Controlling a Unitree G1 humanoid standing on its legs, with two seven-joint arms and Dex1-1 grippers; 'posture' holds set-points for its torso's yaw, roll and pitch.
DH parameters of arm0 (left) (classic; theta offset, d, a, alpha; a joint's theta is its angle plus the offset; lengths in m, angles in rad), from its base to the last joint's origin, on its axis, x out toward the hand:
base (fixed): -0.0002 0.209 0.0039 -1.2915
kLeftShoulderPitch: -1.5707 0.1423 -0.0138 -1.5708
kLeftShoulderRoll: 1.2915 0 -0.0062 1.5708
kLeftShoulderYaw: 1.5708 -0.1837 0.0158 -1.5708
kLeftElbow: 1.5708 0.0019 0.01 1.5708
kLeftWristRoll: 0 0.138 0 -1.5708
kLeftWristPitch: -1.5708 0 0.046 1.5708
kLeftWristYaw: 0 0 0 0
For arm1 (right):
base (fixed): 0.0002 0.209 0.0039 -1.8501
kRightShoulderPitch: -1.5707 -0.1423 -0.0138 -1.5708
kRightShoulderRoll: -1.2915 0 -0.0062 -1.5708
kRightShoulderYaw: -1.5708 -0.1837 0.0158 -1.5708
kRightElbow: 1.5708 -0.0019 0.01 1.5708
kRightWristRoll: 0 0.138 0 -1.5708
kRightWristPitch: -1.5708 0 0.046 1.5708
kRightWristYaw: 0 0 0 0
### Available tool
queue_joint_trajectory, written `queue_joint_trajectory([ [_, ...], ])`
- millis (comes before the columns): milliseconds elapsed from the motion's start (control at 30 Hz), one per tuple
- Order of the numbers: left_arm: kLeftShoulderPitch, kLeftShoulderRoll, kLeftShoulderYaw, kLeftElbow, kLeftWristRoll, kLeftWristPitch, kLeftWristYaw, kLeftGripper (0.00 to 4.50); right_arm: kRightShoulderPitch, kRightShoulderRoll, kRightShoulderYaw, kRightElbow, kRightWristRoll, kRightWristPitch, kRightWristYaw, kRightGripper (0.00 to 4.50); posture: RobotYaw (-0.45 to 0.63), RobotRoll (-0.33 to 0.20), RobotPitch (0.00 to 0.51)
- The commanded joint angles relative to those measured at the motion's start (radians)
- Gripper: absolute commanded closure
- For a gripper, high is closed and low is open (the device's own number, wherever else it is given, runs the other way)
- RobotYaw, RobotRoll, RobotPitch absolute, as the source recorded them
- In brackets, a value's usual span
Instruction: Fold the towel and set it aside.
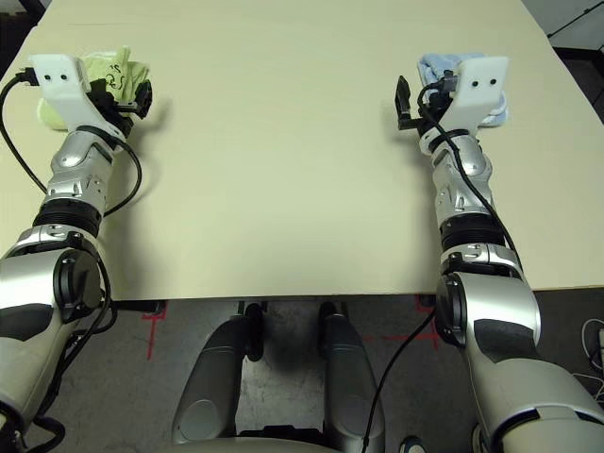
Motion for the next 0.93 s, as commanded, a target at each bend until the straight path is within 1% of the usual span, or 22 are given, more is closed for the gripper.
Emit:
queue_joint_trajectory([
  [33,0.014,0.008,0.006,-0.005,-0.002,-0.019,-0.001,0.05,0.003,-0.004,-0.026,0.015,0.021,0.008,-0.007,0.00,0.01,0.000,0.258],
  [133,0.017,0.007,0.008,-0.011,-0.004,-0.045,-0.004,0.05,0.001,-0.003,-0.023,0.017,0.025,0.010,0.000,0.00,0.01,0.000,0.259],
  [300,0.024,0.018,0.022,-0.016,-0.026,-0.048,-0.055,0.05,0.001,-0.006,-0.011,0.028,0.014,0.004,0.015,0.00,0.03,0.000,0.266],
  [467,0.034,0.034,0.010,-0.016,-0.009,-0.055,-0.054,0.05,-0.007,-0.014,-0.019,0.039,0.019,0.024,0.014,0.00,0.03,0.000,0.272],
  [533,0.038,0.025,0.010,-0.026,-0.012,-0.056,-0.043,0.05,-0.007,-0.028,-0.020,0.038,0.021,0.027,0.030,0.00,0.02,0.000,0.265],
  [600,0.047,0.007,0.008,-0.038,-0.009,-0.071,-0.019,0.05,0.001,-0.040,-0.023,0.043,0.023,0.021,0.049,0.00,0.01,0.000,0.273],
  [700,0.055,0.004,0.002,-0.053,-0.003,-0.072,-0.006,0.05,0.011,-0.043,-0.023,0.019,0.028,0.036,0.050,0.00,-0.01,0.000,0.266],
  [733,0.055,-0.001,0.000,-0.055,-0.002,-0.076,-0.001,0.05,0.011,-0.046,-0.025,0.020,0.031,0.036,0.057,0.00,-0.02,0.000,0.281],
  [767,0.056,-0.005,0.000,-0.055,-0.002,-0.080,0.001,0.05,0.020,-0.049,-0.021,0.019,0.026,0.030,0.058,0.00,-0.01,0.000,0.272],
  [933,0.056,-0.008,0.001,-0.051,-0.007,-0.081,0.000,0.05,0.042,-0.051,-0.023,-0.005,0.033,0.034,0.055,0.00,-0.01,0.000,0.264],
])
